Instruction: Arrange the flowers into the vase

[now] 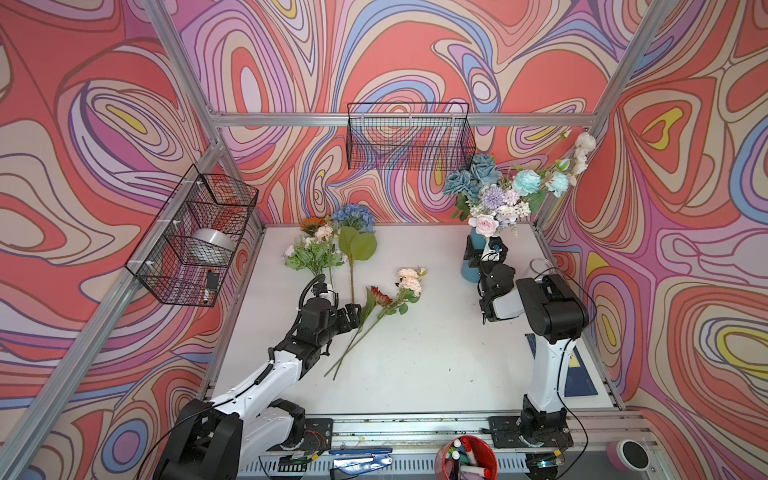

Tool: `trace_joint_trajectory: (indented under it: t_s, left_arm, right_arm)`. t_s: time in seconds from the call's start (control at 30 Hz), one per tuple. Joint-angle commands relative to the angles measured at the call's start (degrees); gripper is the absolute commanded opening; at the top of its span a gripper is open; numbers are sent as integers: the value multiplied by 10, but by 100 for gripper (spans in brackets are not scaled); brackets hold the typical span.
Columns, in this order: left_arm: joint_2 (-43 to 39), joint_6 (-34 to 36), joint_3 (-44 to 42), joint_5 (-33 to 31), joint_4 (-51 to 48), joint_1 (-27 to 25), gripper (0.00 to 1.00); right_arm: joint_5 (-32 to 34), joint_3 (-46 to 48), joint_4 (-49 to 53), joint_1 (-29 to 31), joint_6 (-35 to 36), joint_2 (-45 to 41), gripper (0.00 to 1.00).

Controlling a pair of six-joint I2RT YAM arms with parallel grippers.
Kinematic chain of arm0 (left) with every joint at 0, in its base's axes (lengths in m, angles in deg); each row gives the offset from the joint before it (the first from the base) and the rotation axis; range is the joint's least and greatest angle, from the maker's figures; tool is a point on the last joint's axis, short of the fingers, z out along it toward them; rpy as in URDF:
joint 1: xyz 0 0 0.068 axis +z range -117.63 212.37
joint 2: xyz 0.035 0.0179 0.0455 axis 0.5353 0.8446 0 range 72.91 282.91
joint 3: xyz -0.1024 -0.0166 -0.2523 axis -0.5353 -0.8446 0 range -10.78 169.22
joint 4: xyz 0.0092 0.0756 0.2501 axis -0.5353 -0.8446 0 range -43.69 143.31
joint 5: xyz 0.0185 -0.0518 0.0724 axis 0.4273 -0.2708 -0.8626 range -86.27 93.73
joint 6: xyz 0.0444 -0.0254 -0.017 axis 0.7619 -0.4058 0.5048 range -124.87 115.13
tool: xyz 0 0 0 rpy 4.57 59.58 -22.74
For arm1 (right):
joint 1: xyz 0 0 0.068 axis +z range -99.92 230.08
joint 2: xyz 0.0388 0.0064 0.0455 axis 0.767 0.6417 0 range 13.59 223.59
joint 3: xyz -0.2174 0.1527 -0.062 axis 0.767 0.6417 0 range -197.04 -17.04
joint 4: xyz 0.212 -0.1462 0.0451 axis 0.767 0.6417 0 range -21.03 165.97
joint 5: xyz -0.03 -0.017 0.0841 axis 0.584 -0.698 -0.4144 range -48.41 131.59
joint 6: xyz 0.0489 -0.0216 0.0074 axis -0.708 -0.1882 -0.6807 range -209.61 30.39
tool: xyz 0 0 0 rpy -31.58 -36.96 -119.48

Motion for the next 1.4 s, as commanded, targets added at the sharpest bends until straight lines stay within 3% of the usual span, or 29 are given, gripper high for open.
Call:
trace_joint_trajectory:
  t_s: [0.0, 0.3, 0.6, 0.77, 0.93, 1.07, 1.2, 1.3, 1.37]
  left_arm:
    - [-5, 4, 11, -1, 1, 3, 86]
    - [-24, 7, 10, -18, -6, 2, 86]
    - [9, 8, 34, 14, 20, 0, 85]
    - [69, 27, 97, 39, 72, -34, 86]
    - [190, 58, 221, 126, 112, -60, 87]
    - [272, 60, 332, 171, 131, -85, 94]
    - [346, 55, 433, 195, 129, -108, 95]
    - [378, 48, 476, 202, 128, -116, 95]
    - [387, 43, 487, 203, 134, -116, 95]
  right_arm:
    - [24, -14, -19, -3, 23, -17, 32]
    - [50, -22, -19, -7, 55, -70, 27]
    - [38, -58, -20, -24, 22, -54, 24]
    - [33, -5, -20, -23, -23, -62, 25]
    - [26, 47, -20, -19, -38, -76, 27]
    - [13, 75, -20, -12, -37, -82, 36]
    - [17, 87, -20, -12, -38, -76, 58]
    - [18, 98, -20, -11, -46, -76, 70]
    - [19, 103, -20, -12, -48, -75, 72]
